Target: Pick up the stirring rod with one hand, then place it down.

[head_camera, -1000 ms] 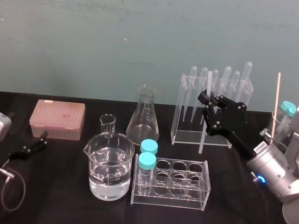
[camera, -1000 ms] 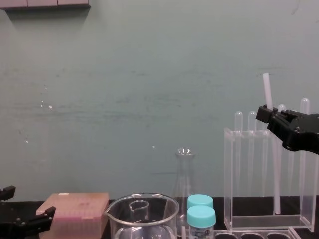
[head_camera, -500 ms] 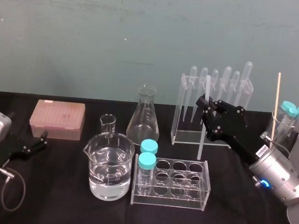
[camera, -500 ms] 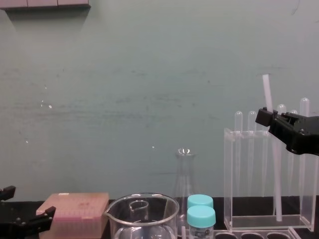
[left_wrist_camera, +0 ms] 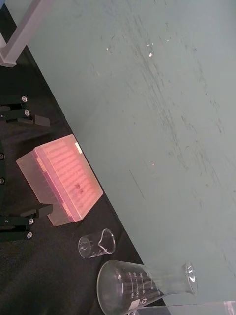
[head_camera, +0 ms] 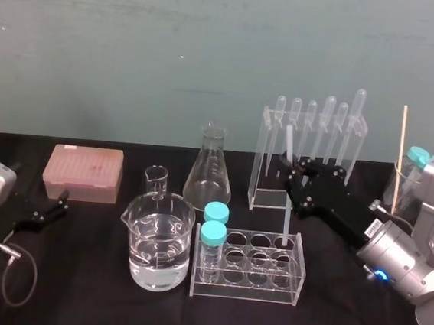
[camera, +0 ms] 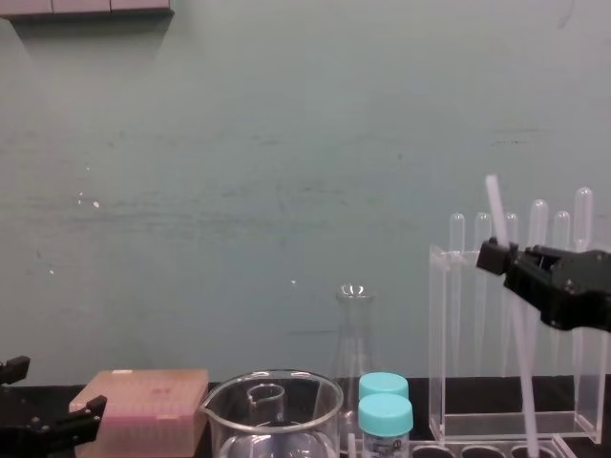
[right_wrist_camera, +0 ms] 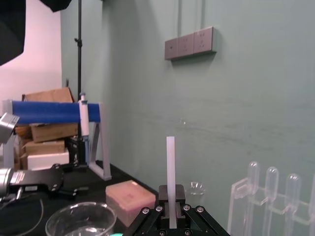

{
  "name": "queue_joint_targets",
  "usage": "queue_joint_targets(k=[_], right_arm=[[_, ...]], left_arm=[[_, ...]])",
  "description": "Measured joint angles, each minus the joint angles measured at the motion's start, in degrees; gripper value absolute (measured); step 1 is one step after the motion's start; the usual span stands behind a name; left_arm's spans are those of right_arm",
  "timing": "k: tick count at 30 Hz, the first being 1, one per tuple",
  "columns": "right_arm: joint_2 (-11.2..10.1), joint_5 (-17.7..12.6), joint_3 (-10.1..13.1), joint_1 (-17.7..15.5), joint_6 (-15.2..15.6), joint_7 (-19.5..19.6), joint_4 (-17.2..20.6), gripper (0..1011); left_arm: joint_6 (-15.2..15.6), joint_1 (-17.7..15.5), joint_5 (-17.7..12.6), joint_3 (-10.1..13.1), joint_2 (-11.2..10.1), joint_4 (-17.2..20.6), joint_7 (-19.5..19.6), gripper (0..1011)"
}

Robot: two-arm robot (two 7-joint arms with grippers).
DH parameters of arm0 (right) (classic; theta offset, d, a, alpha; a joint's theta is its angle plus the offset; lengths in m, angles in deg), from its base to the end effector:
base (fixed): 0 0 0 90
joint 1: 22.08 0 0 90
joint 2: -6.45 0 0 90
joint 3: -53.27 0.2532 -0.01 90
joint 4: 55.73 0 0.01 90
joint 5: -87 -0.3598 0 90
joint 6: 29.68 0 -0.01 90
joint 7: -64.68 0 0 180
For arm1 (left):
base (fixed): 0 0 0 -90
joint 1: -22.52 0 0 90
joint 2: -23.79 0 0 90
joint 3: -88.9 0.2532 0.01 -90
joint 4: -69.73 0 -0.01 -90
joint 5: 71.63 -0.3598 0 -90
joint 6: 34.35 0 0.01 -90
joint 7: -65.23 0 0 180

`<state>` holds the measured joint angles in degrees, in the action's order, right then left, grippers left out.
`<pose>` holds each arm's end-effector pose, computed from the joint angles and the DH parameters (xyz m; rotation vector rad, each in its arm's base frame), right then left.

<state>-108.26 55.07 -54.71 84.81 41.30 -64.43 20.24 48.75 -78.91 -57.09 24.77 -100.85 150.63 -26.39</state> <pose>0.4399 -0.0449 -0.2472 0.1972 -0.2037 -0.7248 0.4003 0.0482 -0.2824 0.3046 -0.2850 1.2478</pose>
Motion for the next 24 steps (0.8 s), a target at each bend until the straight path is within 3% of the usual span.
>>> queue_joint_targets(k=[24], right_arm=[[0.3,6.0,-4.0,3.5,2.5,-0.3,-7.1,67]], left_arm=[[0.0,0.0,0.0,0.0,0.0,0.0,0.0,1000]])
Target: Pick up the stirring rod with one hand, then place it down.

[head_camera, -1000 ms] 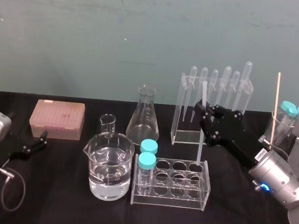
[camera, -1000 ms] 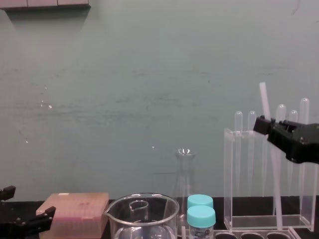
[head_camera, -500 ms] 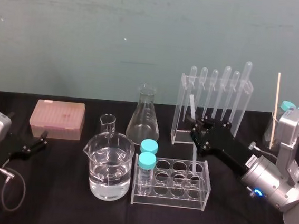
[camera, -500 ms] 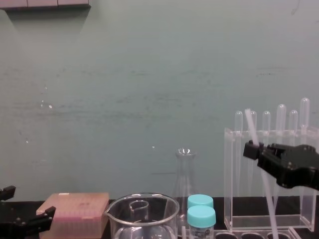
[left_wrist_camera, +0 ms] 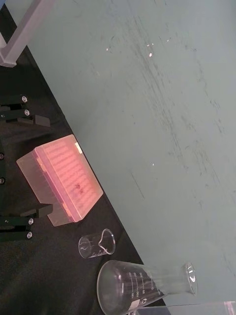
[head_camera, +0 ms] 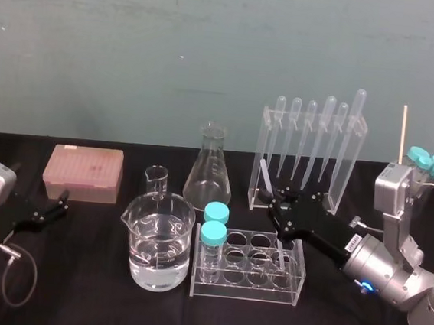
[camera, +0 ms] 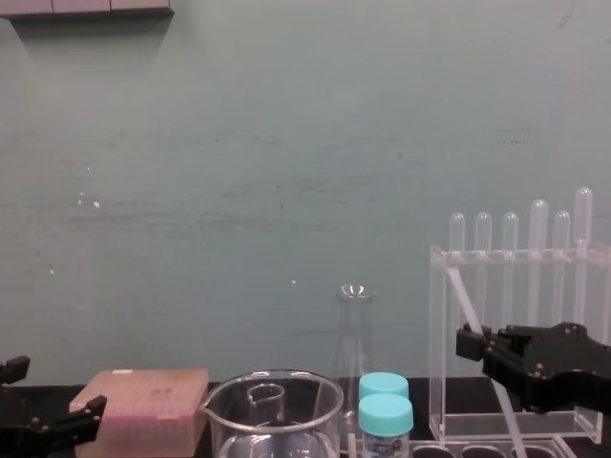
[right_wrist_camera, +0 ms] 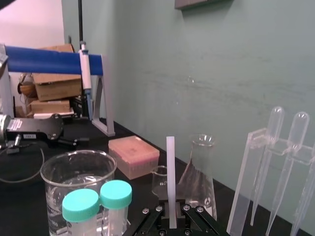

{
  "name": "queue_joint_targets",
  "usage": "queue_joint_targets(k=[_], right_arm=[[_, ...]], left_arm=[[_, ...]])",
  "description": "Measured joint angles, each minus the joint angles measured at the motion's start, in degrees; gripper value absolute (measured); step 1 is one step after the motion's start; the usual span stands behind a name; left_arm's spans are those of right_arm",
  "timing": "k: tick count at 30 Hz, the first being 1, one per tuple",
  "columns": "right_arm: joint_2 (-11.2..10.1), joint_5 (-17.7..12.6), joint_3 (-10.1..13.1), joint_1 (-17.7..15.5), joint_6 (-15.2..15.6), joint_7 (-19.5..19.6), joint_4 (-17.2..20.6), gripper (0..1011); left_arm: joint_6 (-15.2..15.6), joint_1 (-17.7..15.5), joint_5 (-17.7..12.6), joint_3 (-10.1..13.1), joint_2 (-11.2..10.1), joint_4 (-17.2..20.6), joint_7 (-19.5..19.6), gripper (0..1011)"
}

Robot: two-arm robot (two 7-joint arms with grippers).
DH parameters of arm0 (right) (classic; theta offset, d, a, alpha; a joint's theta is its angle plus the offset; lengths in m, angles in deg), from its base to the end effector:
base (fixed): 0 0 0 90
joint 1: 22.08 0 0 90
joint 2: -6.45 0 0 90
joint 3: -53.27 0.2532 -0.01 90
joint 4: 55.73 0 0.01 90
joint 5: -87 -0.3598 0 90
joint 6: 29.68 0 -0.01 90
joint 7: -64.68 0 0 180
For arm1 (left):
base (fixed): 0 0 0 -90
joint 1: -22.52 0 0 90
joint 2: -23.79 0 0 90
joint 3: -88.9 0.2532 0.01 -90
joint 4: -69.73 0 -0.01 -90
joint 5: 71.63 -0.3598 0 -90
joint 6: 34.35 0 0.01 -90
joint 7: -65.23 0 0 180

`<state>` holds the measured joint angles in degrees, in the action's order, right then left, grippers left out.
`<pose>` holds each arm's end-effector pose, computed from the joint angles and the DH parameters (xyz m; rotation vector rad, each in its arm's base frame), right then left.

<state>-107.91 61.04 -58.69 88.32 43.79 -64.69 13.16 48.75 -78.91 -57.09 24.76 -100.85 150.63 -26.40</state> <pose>0.4500 -0.0433 -0.2722 0.0210 -0.1616 -0.6968 0.4003 0.0482 -0.2824 0.3045 -0.2851 1.2481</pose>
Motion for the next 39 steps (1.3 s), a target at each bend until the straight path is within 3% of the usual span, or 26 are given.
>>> queue_joint_targets(k=[18,24,25,39], right_arm=[[0.0,0.1,0.0,0.1,0.0,0.2,-0.1,92],[0.0,0.0,0.0,0.0,0.0,0.2,0.0,227],[0.0,0.0,0.0,0.0,0.0,0.2,0.0,294],[0.0,0.0,0.0,0.0,-0.1,0.2,0.0,735]], left_arm=[[0.0,0.0,0.0,0.0,0.0,0.0,0.0,1000],[0.0,0.0,0.0,0.0,0.0,0.0,0.0,1000],[0.0,0.0,0.0,0.0,0.0,0.0,0.0,1000],[0.0,0.0,0.0,0.0,0.0,0.0,0.0,1000]])
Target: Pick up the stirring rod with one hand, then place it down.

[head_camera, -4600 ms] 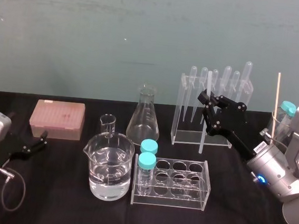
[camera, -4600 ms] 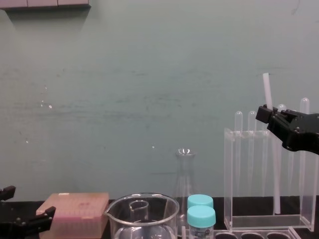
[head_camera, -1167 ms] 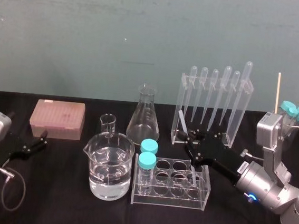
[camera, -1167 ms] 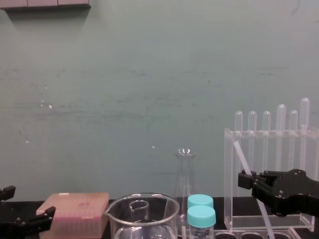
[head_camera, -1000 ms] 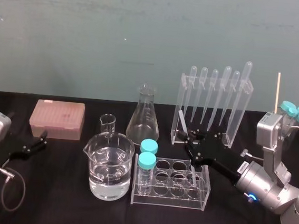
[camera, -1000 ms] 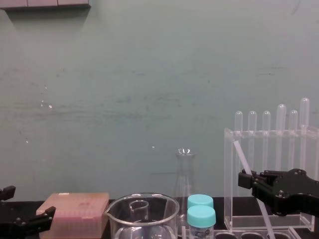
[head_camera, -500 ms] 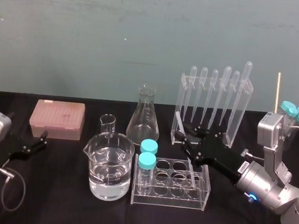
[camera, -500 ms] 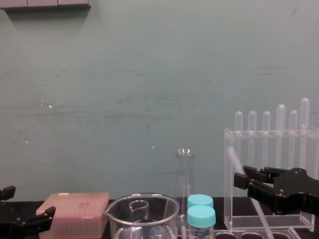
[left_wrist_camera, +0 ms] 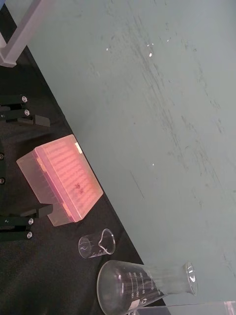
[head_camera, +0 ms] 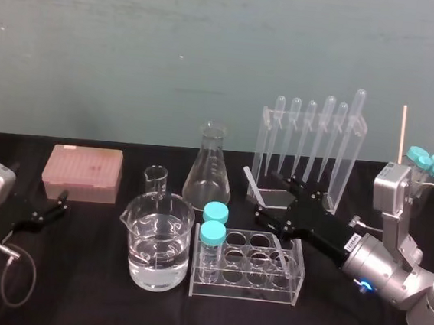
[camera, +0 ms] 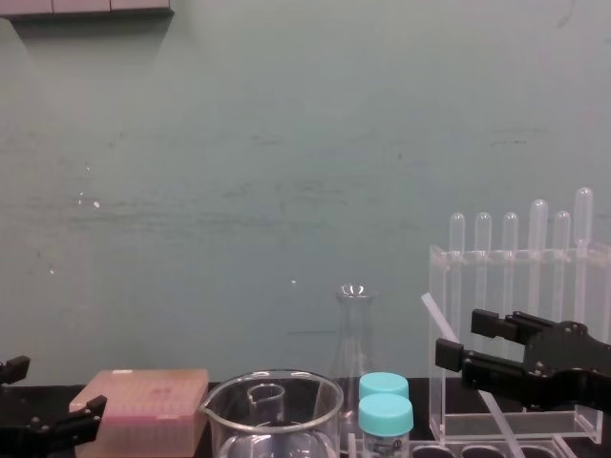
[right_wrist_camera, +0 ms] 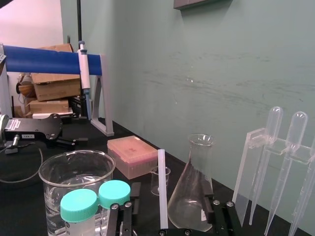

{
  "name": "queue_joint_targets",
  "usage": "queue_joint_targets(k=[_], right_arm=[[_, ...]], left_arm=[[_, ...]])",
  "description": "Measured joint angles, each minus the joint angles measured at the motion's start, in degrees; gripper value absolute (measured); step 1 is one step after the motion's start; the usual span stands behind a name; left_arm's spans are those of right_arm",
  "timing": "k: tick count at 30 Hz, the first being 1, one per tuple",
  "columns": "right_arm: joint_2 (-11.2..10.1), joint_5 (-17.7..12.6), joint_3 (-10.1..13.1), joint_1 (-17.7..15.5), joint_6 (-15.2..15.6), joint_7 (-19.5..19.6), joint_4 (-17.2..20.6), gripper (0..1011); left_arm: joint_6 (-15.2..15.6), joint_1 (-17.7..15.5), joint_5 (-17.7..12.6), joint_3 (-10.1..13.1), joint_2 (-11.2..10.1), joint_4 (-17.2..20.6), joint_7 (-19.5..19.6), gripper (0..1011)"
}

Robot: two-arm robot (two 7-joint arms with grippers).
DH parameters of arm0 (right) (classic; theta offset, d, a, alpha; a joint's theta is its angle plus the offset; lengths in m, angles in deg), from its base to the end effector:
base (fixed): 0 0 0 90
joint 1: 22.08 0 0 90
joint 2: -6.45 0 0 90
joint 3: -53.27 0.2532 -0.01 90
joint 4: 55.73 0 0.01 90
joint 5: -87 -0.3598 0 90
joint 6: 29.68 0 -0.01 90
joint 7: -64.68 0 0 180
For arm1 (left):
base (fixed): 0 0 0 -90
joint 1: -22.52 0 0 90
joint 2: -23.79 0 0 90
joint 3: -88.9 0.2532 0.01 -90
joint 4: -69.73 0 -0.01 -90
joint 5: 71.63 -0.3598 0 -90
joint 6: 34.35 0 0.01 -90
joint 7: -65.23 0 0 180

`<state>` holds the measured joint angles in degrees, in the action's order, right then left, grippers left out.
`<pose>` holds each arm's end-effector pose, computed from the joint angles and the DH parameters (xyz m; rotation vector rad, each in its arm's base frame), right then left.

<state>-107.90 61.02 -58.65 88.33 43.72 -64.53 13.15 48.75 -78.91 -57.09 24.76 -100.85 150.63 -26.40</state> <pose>0.4501 -0.0435 -0.2721 0.0225 -0.1627 -0.7002 0.4003 0.0482 -0.2824 0.3045 -0.2851 1.2481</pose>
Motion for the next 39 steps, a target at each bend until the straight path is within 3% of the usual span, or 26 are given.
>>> queue_joint_targets(k=[7,10,17,23,27,28,30,31,39], right_arm=[[0.0,-0.1,0.0,0.0,-0.1,0.0,0.0,931],[0.6,-1.8,1.5,-0.1,-1.6,0.0,2.0,1003],[1.5,-3.5,4.2,-1.0,-4.1,1.9,6.0,1000],[1.9,1.8,7.9,-3.0,-5.2,11.2,9.2,1000],[2.0,4.0,11.0,-4.9,-1.1,18.0,10.1,1000],[2.0,4.0,11.0,-4.9,-1.1,18.0,10.1,1000],[1.7,4.5,12.3,-6.5,2.7,20.6,10.5,1000],[1.7,4.5,12.3,-6.5,2.7,20.6,10.5,1000],[0.6,7.0,12.6,-9.5,12.5,23.5,11.3,1000]], left_arm=[[0.0,0.0,0.0,0.0,0.0,0.0,0.0,1000],[0.0,0.0,0.0,0.0,0.0,0.0,0.0,1000],[0.0,0.0,0.0,0.0,0.0,0.0,0.0,1000],[0.0,0.0,0.0,0.0,0.0,0.0,0.0,1000],[0.0,0.0,0.0,0.0,0.0,0.0,0.0,1000],[0.0,0.0,0.0,0.0,0.0,0.0,0.0,1000],[0.0,0.0,0.0,0.0,0.0,0.0,0.0,1000],[0.0,0.0,0.0,0.0,0.0,0.0,0.0,1000],[0.0,0.0,0.0,0.0,0.0,0.0,0.0,1000]])
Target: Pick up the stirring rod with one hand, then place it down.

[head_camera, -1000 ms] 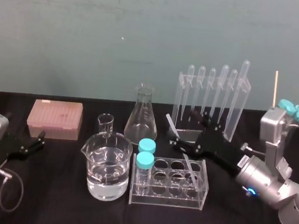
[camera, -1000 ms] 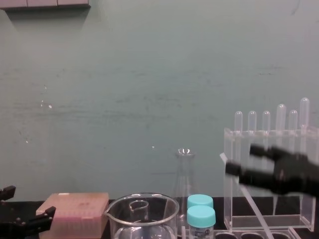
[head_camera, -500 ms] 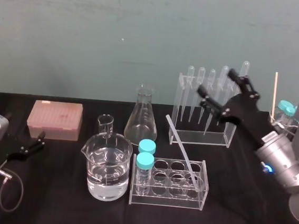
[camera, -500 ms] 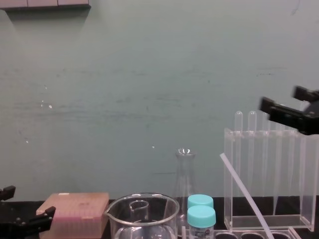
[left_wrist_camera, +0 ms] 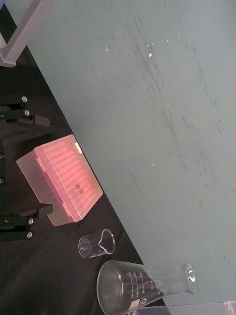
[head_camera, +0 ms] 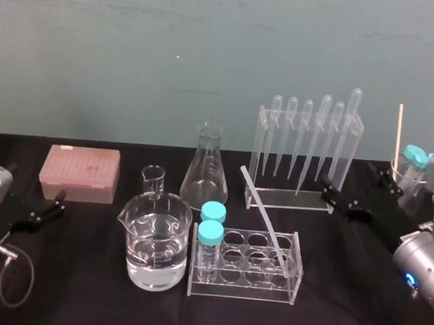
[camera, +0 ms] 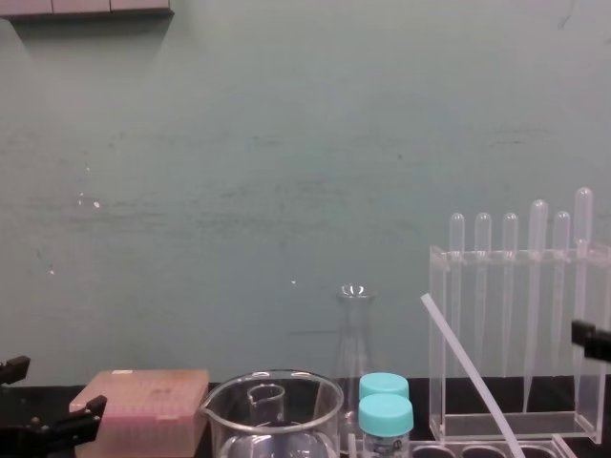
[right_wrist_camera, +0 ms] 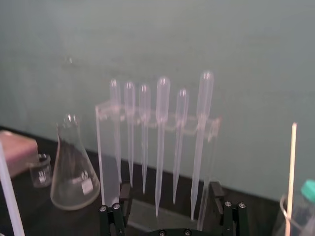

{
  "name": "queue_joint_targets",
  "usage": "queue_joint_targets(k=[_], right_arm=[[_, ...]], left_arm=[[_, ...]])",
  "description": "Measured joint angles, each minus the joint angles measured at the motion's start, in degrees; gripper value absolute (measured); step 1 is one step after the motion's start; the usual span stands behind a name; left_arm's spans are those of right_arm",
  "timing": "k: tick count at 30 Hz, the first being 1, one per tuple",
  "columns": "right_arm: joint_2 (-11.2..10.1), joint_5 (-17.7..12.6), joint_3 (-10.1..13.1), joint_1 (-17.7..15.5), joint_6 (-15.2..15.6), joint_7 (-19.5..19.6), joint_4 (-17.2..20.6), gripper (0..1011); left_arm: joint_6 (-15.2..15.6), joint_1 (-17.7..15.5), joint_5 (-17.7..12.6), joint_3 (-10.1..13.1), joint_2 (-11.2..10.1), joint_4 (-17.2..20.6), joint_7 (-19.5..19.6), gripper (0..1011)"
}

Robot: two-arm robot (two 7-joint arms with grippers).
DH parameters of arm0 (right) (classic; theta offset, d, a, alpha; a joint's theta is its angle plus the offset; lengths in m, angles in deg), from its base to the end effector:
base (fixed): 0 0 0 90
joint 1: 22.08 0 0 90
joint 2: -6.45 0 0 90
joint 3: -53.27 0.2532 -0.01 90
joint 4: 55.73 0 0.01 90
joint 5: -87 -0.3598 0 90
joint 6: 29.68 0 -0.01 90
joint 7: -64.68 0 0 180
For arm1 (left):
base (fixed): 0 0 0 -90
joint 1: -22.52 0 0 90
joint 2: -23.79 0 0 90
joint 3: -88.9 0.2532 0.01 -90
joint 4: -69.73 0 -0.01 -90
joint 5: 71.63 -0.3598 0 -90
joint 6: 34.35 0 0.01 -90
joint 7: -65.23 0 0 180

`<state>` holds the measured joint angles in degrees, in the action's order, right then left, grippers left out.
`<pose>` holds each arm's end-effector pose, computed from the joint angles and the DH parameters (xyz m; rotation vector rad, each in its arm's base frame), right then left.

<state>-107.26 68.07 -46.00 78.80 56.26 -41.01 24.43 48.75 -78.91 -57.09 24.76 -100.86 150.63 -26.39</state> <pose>0.4221 -0.0762 -0.2469 -0.0593 -0.1010 -1.2136 0.4003 0.0483 -0.2824 0.3047 -0.2851 1.2480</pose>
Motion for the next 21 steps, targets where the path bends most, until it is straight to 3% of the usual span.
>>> queue_joint_targets(k=[1,21], right_arm=[[0.0,0.5,-0.1,0.0,1.2,0.3,-0.1,1000],[0.0,0.1,0.0,-0.1,0.2,0.2,-0.1,1000]], left_arm=[[0.0,0.0,0.0,0.0,0.0,0.0,0.0,1000],[0.0,0.0,0.0,0.0,0.0,0.0,0.0,1000]])
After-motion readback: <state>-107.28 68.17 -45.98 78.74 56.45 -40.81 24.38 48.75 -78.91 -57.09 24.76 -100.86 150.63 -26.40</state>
